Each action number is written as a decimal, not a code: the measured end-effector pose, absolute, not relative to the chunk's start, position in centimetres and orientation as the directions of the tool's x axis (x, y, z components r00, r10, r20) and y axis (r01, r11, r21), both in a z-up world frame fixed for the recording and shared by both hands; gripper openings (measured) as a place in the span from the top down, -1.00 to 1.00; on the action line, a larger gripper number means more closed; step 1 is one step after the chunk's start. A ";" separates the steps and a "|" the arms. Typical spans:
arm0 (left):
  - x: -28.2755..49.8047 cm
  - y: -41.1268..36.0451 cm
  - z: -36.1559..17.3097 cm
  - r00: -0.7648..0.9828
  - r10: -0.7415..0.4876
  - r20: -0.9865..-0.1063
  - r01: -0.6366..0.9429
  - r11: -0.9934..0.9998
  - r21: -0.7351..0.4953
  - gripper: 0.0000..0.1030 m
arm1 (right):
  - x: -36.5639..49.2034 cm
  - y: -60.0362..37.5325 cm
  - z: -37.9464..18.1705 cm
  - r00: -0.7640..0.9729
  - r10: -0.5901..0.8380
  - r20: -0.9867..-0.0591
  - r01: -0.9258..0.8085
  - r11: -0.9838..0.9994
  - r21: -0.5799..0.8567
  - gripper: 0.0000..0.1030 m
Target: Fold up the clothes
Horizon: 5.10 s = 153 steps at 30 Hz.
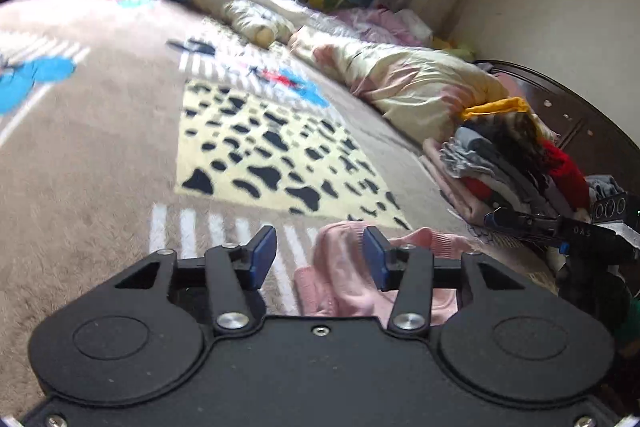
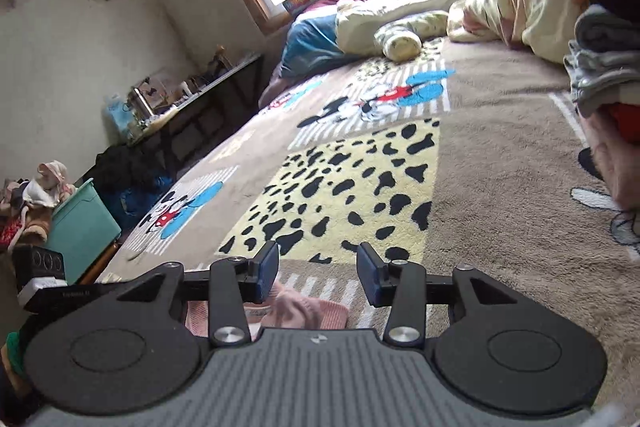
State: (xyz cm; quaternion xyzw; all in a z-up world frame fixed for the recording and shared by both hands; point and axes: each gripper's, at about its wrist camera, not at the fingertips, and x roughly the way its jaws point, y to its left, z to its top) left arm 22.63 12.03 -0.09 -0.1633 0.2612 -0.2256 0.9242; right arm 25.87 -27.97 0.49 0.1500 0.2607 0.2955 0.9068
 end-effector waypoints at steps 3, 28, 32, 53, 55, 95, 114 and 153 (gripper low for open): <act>21.3 9.2 0.5 0.746 -0.568 -0.348 0.494 0.822 -0.283 0.13 | 23.4 -25.9 0.1 0.685 0.623 -0.378 -0.541 0.783 0.308 0.34; 18.2 5.0 -4.1 0.751 -0.436 -0.496 0.479 0.877 -0.046 0.22 | 20.1 -19.4 -4.6 0.675 0.546 -0.496 -0.588 0.805 0.086 0.42; 16.4 6.5 -2.3 0.802 -0.430 -0.415 0.427 0.898 -0.106 0.18 | 17.7 -19.8 -2.7 0.726 0.535 -0.432 -0.566 0.822 0.065 0.41; 18.7 8.3 -3.8 0.775 -0.427 -0.465 0.157 0.844 -0.513 0.42 | 20.5 -23.7 -5.7 0.728 0.573 -0.376 -0.290 0.755 0.589 0.00; 18.9 8.7 -3.6 0.775 -0.458 -0.435 0.161 0.809 -0.566 0.62 | 20.5 -24.0 -5.7 0.716 0.604 -0.349 -0.302 0.719 0.626 0.05; 16.9 6.1 -2.3 0.850 -0.380 -0.365 0.330 0.924 -0.193 0.21 | 20.1 -21.5 -2.2 0.762 0.527 -0.376 -0.512 0.846 0.148 0.20; 12.1 4.2 -5.2 0.811 -0.335 -0.480 0.315 0.941 -0.123 0.10 | 11.8 -18.9 -4.0 0.763 0.471 -0.442 -0.537 0.843 -0.028 0.14; 7.4 11.8 -5.5 0.705 -0.546 -0.452 -0.087 0.567 -0.819 -0.33 | 12.7 -26.8 -6.5 0.629 0.629 -0.458 -0.162 0.682 0.714 -0.28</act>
